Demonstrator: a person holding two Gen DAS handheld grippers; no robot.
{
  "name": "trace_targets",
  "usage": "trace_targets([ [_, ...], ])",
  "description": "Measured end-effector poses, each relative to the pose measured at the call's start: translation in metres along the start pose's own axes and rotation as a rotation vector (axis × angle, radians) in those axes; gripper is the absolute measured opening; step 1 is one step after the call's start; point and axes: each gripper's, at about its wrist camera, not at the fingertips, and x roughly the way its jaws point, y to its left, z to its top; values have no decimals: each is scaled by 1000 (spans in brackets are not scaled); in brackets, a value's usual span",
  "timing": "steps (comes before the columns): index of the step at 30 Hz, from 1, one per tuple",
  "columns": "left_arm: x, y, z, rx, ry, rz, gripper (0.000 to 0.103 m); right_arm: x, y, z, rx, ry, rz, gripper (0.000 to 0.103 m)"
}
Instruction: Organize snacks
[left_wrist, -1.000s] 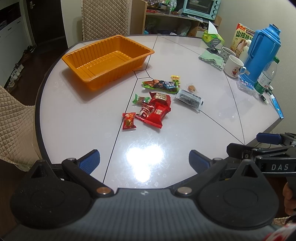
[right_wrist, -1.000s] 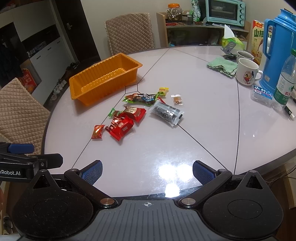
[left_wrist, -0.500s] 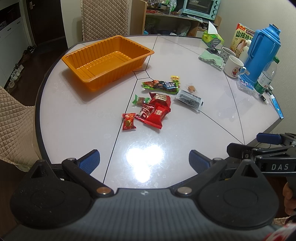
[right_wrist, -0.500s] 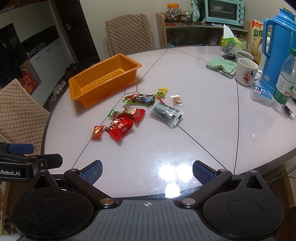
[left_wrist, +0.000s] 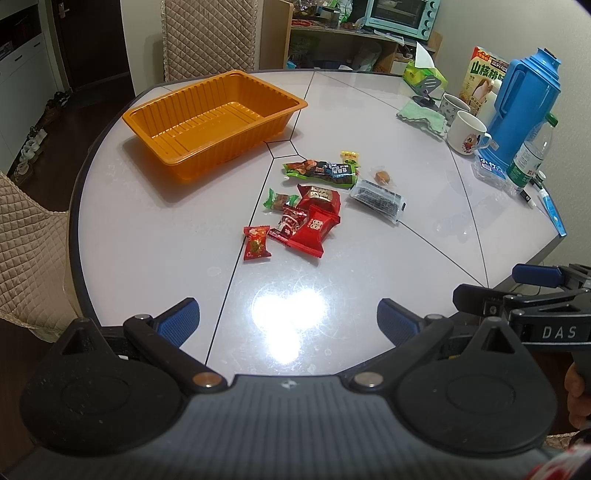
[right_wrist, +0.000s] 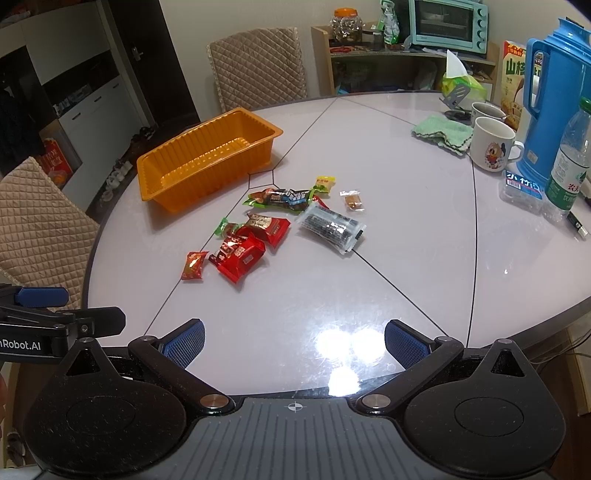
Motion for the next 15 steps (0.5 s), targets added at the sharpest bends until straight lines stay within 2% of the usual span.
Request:
trace_targets([
  [15, 0, -1, 1, 1, 1, 0, 102, 1, -2, 2, 4, 0, 0, 103],
])
